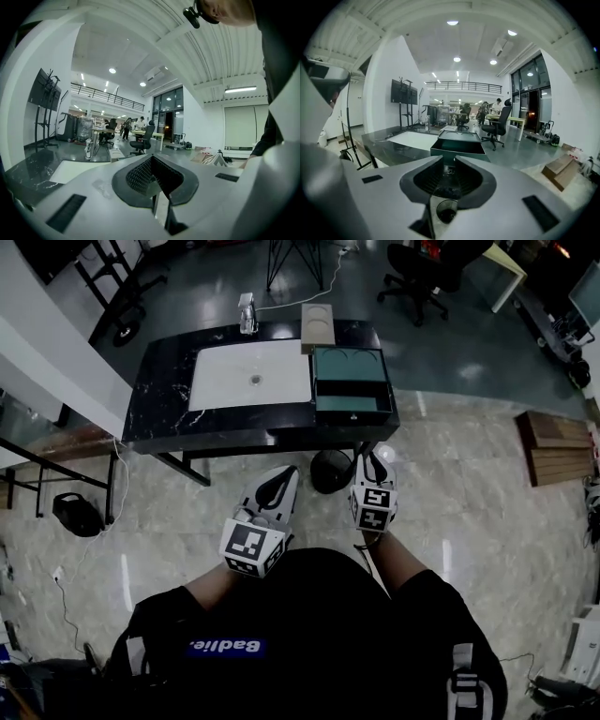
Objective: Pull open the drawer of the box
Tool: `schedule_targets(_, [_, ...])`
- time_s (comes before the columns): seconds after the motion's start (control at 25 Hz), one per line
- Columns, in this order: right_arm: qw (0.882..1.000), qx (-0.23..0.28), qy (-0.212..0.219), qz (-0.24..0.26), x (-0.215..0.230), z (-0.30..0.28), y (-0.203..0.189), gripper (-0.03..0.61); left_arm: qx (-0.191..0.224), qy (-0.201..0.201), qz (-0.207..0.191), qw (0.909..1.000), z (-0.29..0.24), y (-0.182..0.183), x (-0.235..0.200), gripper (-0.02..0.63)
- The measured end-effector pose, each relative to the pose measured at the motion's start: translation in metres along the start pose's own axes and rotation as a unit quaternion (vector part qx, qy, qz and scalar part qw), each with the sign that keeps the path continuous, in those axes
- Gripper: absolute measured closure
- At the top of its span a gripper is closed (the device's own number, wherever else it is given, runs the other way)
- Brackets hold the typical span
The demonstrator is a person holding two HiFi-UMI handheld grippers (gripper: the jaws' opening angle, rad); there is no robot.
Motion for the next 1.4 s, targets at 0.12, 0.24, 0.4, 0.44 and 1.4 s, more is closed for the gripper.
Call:
schedule_targets(0.12, [1.0, 0.008, 0.027, -0.007, 0.01, 0.018, 0.006, 0.506, -0.001, 0.007, -0.001, 1.0, -0.007, 0.0, 0.027, 0.621])
schedule_targets(0.24, [0.998, 0.028, 0.05, -0.022, 0.024, 0.037, 0.018, 0.506, -0.007, 0.014, -0.003, 0.9999, -0.015, -0.004, 0.054, 0.621])
schedule_targets(0.4, [0.993, 0.058, 0.092, -0.042, 0.037, 0.068, 0.039, 0.506, -0.015, 0.034, -0.012, 0.9992, -0.017, -0.008, 0.085, 0.621])
schedule_targets(0.44, [0.991, 0.066, 0.106, -0.046, 0.037, 0.076, 0.044, 0.506, -0.016, 0.043, -0.014, 0.9989, -0.017, -0.009, 0.09, 0.621])
schedule_targets(1.4, [0.946, 0.146, 0.277, -0.087, -0.023, 0.162, 0.109, 0.508, 0.004, 0.029, -0.019, 0.9994, 0.005, 0.011, 0.098, 0.621])
Point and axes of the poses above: the fingertips, and each gripper's own axes: z backward along the fingers, x to its right, y out of its top, the point moved 6 cm from there along z, backward along the fingers, and after that the axes turned 12 degrees about x, right-handed, at the moved point
